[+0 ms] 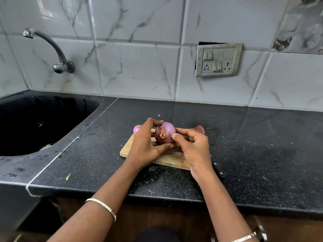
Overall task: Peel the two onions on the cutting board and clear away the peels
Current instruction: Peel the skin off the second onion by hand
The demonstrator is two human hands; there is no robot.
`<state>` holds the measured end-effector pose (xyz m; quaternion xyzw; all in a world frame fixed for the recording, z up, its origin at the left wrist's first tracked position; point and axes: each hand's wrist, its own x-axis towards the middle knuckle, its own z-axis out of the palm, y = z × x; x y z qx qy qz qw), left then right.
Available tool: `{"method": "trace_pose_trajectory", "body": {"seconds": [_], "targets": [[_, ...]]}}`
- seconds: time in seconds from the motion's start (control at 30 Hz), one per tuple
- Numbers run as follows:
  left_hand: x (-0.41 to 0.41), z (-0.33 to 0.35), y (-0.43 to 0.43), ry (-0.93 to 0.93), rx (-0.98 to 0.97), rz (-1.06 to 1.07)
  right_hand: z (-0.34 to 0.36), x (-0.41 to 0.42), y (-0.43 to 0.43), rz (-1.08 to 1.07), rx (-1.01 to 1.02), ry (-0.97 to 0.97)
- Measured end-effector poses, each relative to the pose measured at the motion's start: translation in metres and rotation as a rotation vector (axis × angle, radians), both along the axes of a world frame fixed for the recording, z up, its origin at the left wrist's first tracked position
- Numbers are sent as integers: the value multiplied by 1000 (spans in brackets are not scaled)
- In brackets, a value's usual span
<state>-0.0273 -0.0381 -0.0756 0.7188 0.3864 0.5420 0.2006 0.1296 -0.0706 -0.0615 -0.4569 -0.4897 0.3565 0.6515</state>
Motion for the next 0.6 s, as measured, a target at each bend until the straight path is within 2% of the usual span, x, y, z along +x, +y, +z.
{"method": "trace_pose_trajectory", "body": {"seconds": [0.37, 0.6], "targets": [[0, 2, -3, 37, 22, 20, 0, 1, 2, -67, 41, -91], [-1, 0, -2, 115, 103, 133, 0, 0, 0, 39, 2, 40]]}}
